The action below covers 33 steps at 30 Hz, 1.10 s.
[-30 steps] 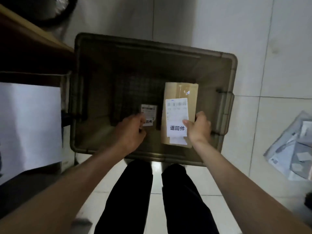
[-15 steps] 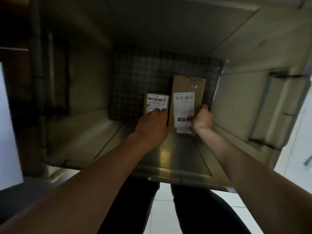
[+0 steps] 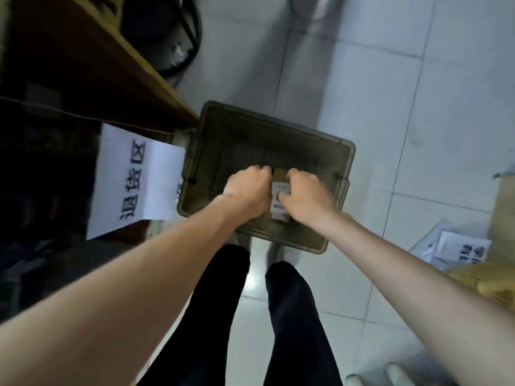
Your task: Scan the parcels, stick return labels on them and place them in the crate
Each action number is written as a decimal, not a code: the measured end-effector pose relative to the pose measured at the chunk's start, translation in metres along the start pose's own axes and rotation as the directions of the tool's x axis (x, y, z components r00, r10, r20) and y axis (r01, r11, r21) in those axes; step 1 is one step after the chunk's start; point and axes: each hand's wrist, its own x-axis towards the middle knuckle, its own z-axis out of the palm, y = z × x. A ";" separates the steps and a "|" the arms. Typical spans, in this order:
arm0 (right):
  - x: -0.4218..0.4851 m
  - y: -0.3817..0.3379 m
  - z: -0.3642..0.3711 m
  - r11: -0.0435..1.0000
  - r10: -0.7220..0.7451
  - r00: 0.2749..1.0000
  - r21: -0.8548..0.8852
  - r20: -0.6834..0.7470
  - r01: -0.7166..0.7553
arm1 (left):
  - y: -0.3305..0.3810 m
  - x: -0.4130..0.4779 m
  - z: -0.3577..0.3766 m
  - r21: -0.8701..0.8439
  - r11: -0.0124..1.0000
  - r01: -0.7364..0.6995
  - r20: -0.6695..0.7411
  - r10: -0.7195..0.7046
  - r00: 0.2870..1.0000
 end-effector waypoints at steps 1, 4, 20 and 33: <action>-0.018 -0.022 -0.026 0.996 -0.071 0.997 -0.063 -0.020 0.069 | 0.004 -0.023 -0.028 -0.007 1.000 -0.006 -0.043 0.006 0.999; -0.063 -0.091 -0.095 0.958 -0.243 0.969 -0.170 -0.052 0.231 | 0.001 -0.094 -0.108 -0.017 1.000 0.013 -0.170 -0.016 0.985; -0.352 -0.409 -0.048 0.283 -0.871 0.399 -0.370 0.287 0.885 | -0.143 -0.566 -0.109 -0.720 0.537 0.440 -0.430 -0.843 0.324; -0.596 -0.494 0.243 -0.048 -0.741 0.082 -0.173 0.667 0.984 | -0.216 -0.841 0.138 -0.949 0.010 0.315 -0.039 -0.995 -0.087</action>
